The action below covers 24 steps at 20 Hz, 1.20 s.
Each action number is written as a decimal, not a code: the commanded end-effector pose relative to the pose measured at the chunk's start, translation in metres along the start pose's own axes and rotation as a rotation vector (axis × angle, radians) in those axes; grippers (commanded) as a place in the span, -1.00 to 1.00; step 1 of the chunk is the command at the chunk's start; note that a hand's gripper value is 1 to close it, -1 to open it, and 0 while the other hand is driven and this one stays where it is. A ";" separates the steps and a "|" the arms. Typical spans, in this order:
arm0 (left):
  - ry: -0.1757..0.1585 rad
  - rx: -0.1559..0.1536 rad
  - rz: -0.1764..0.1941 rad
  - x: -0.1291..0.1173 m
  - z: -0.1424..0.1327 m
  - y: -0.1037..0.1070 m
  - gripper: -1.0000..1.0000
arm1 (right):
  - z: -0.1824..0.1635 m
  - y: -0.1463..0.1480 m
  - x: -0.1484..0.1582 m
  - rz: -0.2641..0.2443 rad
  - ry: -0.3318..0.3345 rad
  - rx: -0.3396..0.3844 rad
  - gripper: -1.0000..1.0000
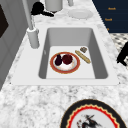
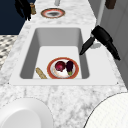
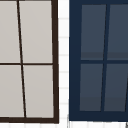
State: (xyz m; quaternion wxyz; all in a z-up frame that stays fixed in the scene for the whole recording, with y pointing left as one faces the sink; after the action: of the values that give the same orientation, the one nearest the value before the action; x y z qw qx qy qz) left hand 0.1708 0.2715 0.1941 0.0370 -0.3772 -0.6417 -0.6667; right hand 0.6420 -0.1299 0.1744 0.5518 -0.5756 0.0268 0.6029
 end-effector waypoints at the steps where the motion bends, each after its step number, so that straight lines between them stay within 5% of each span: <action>1: 0.000 0.000 0.000 0.000 0.000 0.000 0.00 | 0.001 0.011 -0.002 -0.075 -0.058 -0.050 -1.00; 6: 0.000 0.000 0.000 0.000 0.000 0.000 0.00 | 0.018 0.034 -0.006 -0.155 -0.025 -0.099 -1.00; 19: 0.000 0.000 0.000 0.000 0.000 0.000 0.00 | 0.075 0.092 -0.030 -0.196 -0.058 -0.157 -1.00; 21: 0.000 0.000 0.000 0.000 0.000 0.000 0.00 | 0.074 0.096 -0.035 -0.190 -0.046 -0.168 -1.00; 22: 0.000 0.000 0.000 0.000 0.000 0.000 0.00 | 0.070 0.088 -0.029 -0.108 -0.045 -0.137 -1.00; 24: 0.000 0.000 0.000 0.000 0.000 0.000 0.00 | 0.077 0.098 -0.031 -0.104 -0.053 -0.087 -1.00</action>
State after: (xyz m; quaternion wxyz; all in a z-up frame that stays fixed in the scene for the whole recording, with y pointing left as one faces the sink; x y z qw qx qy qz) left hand 0.1708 0.2715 0.1941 0.0370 -0.3772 -0.6417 -0.6667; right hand 0.5194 -0.1374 0.1650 0.5458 -0.5949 -0.0481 0.5882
